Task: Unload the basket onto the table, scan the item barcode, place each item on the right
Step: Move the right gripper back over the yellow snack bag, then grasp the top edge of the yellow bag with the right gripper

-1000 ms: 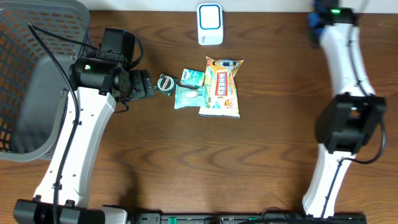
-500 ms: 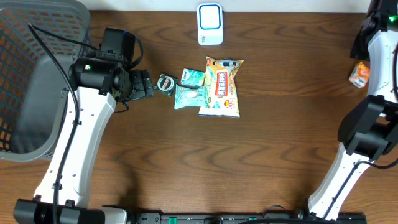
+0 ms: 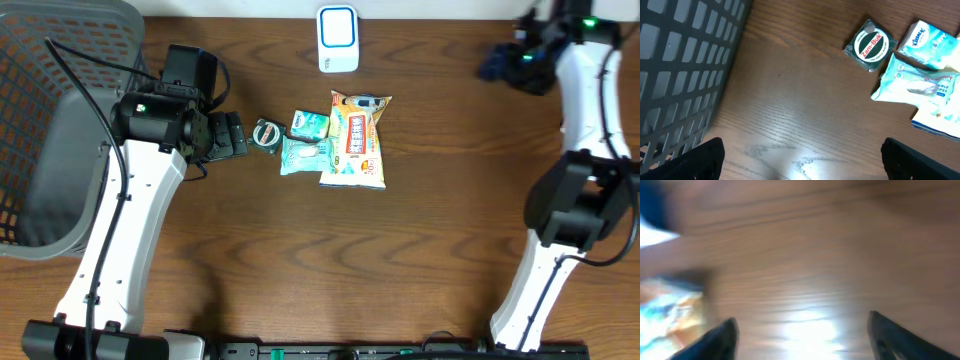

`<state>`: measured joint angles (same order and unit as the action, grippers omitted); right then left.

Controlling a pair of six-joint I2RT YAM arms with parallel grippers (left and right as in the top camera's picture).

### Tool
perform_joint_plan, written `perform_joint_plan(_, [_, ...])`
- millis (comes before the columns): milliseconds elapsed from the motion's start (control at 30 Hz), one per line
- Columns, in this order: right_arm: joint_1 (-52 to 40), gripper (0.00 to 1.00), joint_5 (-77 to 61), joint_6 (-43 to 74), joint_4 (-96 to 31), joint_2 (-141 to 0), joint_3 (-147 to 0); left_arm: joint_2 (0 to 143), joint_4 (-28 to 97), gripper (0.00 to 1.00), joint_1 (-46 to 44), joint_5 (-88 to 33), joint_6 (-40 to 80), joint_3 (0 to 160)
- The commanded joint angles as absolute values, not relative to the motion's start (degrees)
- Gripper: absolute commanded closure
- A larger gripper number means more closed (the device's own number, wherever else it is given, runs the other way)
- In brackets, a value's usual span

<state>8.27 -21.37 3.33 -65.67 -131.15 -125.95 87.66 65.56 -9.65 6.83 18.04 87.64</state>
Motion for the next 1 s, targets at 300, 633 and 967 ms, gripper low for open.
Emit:
perform_joint_plan(300, [-10.5,0.01,-17.0,12.0,-65.5,-130.5,-119.3,87.6,65.7,0.01,-9.5,7.8,18.3,87.6])
perform_joint_plan(633, [-15.2,0.01,-20.5,13.9,-61.2,-130.5,-110.2,87.6,65.7,0.01,-9.5,7.8,18.3,87.6])
perform_joint_plan(967, [-15.1,0.66,-32.6,13.9,-51.8,-130.5,-101.1,87.6,65.7,0.02,-9.5,7.8,18.3,87.6])
